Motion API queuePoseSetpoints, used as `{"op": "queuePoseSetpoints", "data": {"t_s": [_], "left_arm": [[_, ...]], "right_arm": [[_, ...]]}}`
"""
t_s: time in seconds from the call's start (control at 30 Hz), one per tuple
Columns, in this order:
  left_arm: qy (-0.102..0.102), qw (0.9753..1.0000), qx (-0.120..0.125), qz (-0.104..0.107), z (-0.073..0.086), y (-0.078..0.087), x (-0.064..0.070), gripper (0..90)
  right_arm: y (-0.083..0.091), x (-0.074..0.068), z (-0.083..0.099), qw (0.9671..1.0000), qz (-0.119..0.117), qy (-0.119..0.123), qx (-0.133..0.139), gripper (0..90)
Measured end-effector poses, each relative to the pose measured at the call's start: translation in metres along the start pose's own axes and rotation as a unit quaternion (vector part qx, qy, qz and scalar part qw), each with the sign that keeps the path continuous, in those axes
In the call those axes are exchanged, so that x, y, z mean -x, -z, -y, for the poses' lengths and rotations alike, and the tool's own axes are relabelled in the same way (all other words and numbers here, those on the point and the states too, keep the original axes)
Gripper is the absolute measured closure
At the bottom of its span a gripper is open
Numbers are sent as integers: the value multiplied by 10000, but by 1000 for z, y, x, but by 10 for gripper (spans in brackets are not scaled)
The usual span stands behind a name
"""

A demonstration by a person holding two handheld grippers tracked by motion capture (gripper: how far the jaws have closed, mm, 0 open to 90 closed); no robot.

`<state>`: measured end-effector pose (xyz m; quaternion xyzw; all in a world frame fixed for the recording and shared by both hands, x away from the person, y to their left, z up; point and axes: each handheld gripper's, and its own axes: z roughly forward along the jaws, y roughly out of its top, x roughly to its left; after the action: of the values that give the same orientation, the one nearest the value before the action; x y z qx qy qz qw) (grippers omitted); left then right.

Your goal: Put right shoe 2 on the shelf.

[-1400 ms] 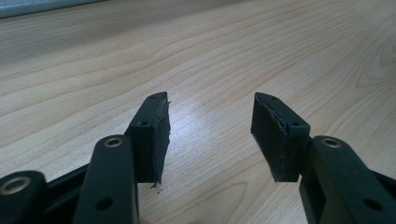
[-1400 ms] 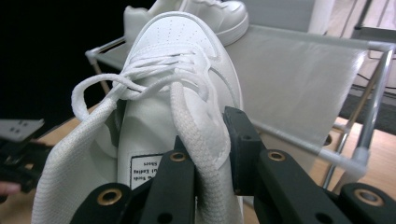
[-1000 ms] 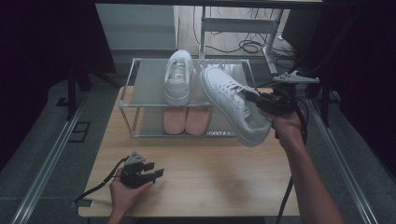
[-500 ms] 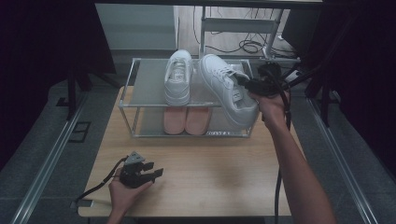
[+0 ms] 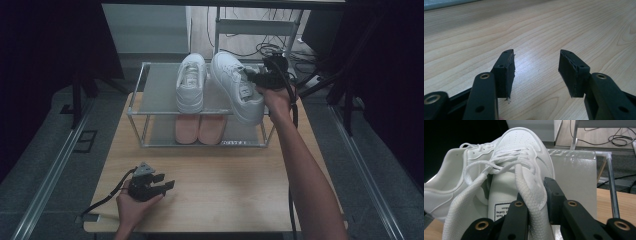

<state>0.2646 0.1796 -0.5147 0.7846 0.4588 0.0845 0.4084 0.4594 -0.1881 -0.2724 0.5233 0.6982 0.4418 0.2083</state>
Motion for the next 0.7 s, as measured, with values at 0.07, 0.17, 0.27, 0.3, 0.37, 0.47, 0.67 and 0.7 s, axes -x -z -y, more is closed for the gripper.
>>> {"op": "queuePoseSetpoints", "data": {"t_s": [0.07, 0.17, 0.27, 0.3, 0.37, 0.47, 0.67, 0.7], "left_arm": [[-4, 10000, -2, -1, 0, 0, 0, 473], [-3, 10000, -6, -15, 0, 1, 0, 473], [27, 10000, 24, -16, 0, 1, 0, 473], [26, 10000, 22, -24, 0, 1, 0, 473], [14, 10000, 4, -28, 0, 2, 0, 473], [-29, 10000, -4, -32, 0, 1, -1, 473], [-42, 10000, 3, -29, 0, 2, -1, 473], [-45, 10000, -1, -32, 0, 2, -1, 473]], "right_arm": [[-4, 0, -3, 10000, 51, -61, -3, 809], [-11, 2, -9, 9997, 139, -190, 3, 810], [-18, 1, -14, 9993, 255, -261, -27, 810], [-21, 1, -16, 9992, 292, -284, -49, 810], [-28, 0, -18, 9988, 372, -302, -92, 810], [-39, -2, -20, 9985, 411, -336, -123, 810], [-55, -4, -26, 9976, 492, -438, -190, 809], [-58, -4, -27, 9976, 509, -434, -196, 809]]}}
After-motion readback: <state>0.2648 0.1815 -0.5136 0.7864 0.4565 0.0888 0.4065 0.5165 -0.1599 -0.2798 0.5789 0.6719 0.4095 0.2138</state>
